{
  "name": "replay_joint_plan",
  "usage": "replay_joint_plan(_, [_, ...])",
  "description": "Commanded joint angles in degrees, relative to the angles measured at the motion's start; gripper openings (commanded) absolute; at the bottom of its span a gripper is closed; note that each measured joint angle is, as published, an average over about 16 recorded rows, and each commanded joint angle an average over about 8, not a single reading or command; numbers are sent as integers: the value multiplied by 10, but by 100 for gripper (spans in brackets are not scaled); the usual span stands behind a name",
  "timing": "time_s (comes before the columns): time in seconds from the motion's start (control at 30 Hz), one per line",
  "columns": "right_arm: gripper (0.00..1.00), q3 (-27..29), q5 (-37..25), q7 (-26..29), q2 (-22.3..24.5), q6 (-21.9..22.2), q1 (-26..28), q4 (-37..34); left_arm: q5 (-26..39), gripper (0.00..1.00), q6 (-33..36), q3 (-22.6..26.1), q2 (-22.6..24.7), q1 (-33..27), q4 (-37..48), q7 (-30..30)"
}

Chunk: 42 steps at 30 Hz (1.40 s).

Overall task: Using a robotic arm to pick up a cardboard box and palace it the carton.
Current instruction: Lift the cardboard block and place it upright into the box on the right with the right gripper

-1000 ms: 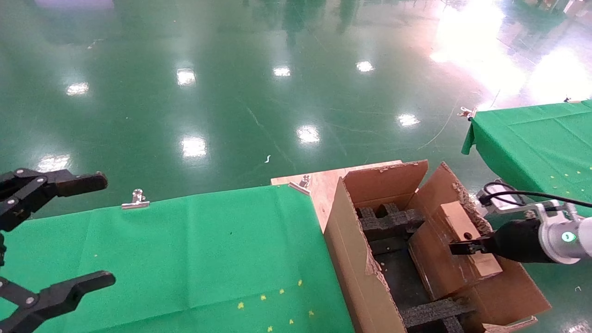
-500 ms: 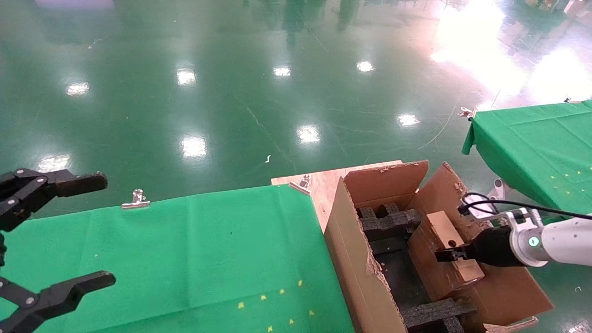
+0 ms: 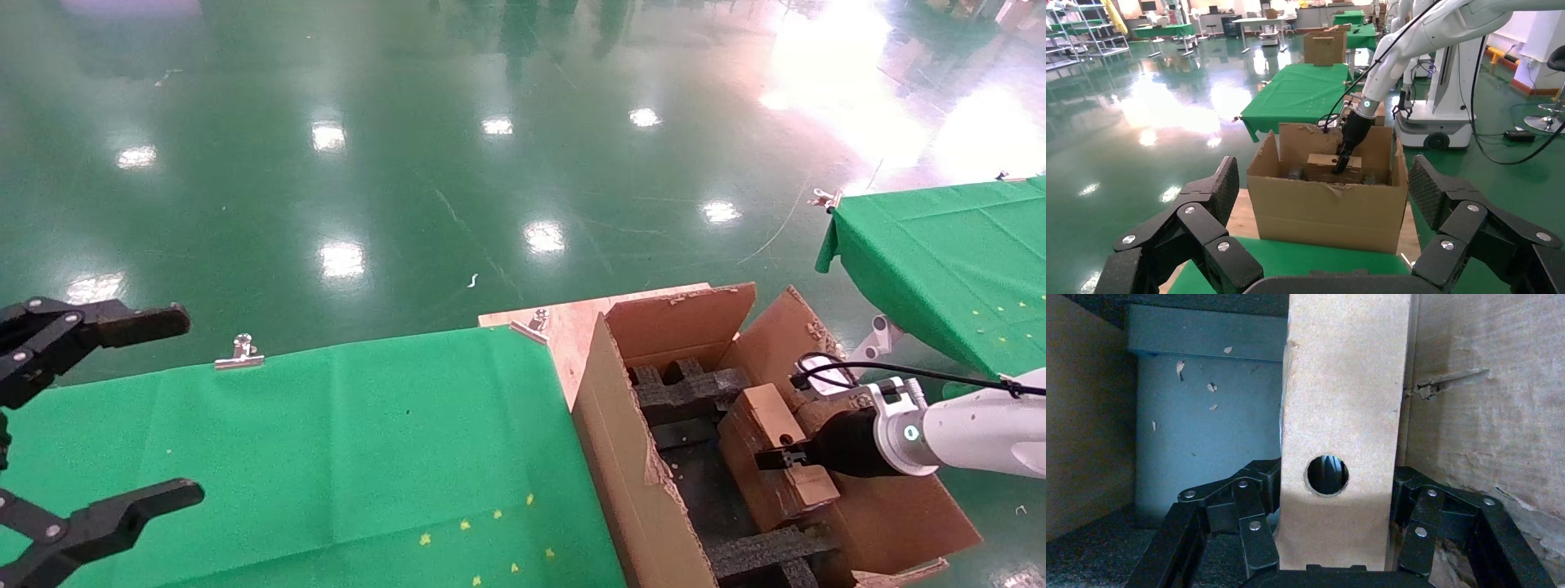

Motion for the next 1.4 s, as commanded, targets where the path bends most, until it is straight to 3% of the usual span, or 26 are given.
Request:
replay_joint_plan(0.03, [100, 2, 4, -6, -6, -3, -3, -11, 0, 100, 0, 0, 0, 0, 0, 0])
replay_joint_plan(0.9, [100, 2, -4, -2, 8, -11, 23, 4, 0, 100, 0, 0, 0, 0, 0, 0])
replay_joint_plan(1.2, [100, 8, -18, -9, 25, -9, 67, 32, 0, 100, 0, 0, 0, 0, 0, 0])
replay_joint_plan(1.4, [100, 19, -32, -29, 43, -13, 121, 87, 0, 100, 0, 0, 0, 0, 0, 0])
